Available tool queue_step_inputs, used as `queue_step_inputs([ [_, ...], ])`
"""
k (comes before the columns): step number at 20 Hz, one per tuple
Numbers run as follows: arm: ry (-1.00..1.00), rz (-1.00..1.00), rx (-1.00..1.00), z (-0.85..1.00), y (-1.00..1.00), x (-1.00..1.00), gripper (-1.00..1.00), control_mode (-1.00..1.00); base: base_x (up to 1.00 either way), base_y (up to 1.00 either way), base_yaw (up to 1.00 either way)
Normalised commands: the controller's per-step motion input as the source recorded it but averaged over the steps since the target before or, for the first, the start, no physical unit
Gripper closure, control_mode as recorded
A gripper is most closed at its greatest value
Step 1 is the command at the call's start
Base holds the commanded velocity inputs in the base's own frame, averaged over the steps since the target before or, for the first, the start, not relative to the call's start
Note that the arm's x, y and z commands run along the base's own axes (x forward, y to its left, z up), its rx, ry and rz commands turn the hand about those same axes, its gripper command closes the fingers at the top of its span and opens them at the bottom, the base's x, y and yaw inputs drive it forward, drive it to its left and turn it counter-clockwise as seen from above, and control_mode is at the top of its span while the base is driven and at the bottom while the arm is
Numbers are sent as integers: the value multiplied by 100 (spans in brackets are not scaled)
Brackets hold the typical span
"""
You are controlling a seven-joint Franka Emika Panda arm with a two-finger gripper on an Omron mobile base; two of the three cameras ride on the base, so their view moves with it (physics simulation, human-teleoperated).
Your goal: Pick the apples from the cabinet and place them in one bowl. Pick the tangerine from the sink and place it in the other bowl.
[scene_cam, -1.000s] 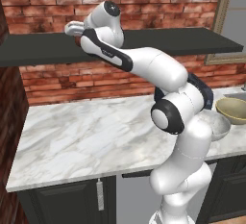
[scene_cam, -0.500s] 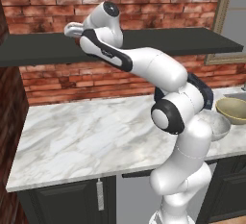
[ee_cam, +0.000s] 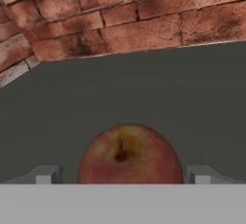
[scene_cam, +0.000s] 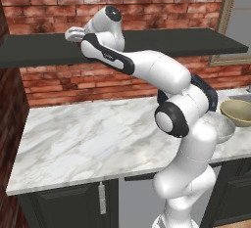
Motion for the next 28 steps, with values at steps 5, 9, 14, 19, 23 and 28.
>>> queue_step_inputs([
  [5, 0, 0, 0, 0, 0, 0, -100, -100, 0, 0, 0],
  [9, 0, 0, 0, 0, 0, 0, 100, -100, 0, 0, 0],
  [14, 0, 0, 0, 0, 0, 0, 100, -100, 0, 0, 0],
  [19, 0, 0, 0, 0, 0, 0, 100, -100, 0, 0, 0],
  [23, -2, 0, 0, 0, 0, -15, 100, -100, 0, 0, 0],
  [28, -5, 0, 0, 0, 0, -35, 100, -100, 0, 0, 0],
])
